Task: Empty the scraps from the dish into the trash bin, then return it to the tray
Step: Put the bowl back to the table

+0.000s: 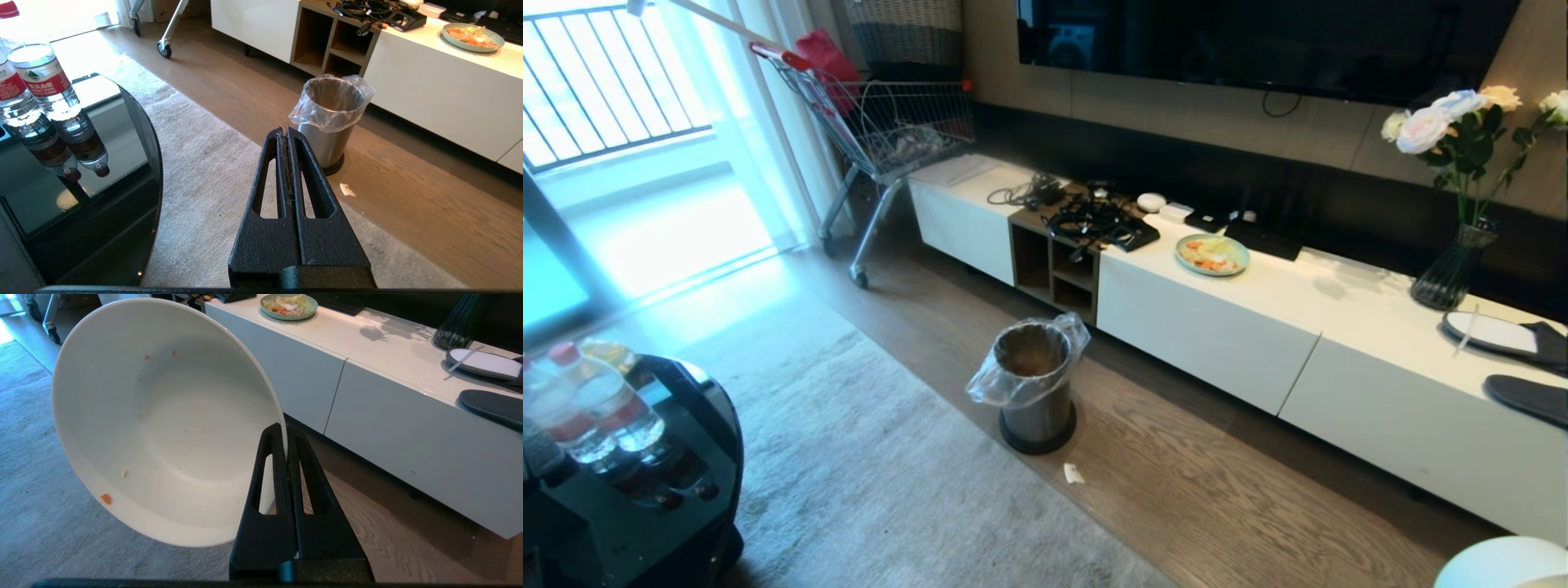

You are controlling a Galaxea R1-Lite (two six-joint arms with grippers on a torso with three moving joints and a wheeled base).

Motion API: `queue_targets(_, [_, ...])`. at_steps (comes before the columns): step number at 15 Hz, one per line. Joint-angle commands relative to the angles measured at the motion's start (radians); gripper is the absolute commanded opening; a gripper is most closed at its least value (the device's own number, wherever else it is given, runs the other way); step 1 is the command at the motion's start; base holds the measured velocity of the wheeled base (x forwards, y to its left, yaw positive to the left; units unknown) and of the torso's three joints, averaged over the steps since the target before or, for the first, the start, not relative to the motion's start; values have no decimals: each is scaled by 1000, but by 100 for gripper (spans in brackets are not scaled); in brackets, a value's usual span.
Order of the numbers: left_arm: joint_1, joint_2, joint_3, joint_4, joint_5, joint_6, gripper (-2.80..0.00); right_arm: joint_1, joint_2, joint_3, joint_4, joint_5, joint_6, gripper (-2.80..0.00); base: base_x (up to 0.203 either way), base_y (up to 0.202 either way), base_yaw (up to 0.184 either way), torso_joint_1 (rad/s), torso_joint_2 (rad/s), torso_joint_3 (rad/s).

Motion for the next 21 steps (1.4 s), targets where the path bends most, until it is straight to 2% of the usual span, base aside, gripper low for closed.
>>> queue_targets(1, [0, 0, 0, 0, 1, -1, -280, 1, 1, 0, 0, 1, -1, -280, 0, 0, 0, 0, 0, 0])
queue_targets(8, [0, 0, 0, 0, 1, -1, -280, 0, 1, 0, 0, 1, 1, -280, -1, 0, 11, 0, 1, 0])
queue_targets(21, [0, 0, 0, 0, 1, -1, -280, 0, 1, 0, 0, 1, 2, -280, 0, -7, 165, 3, 4, 5])
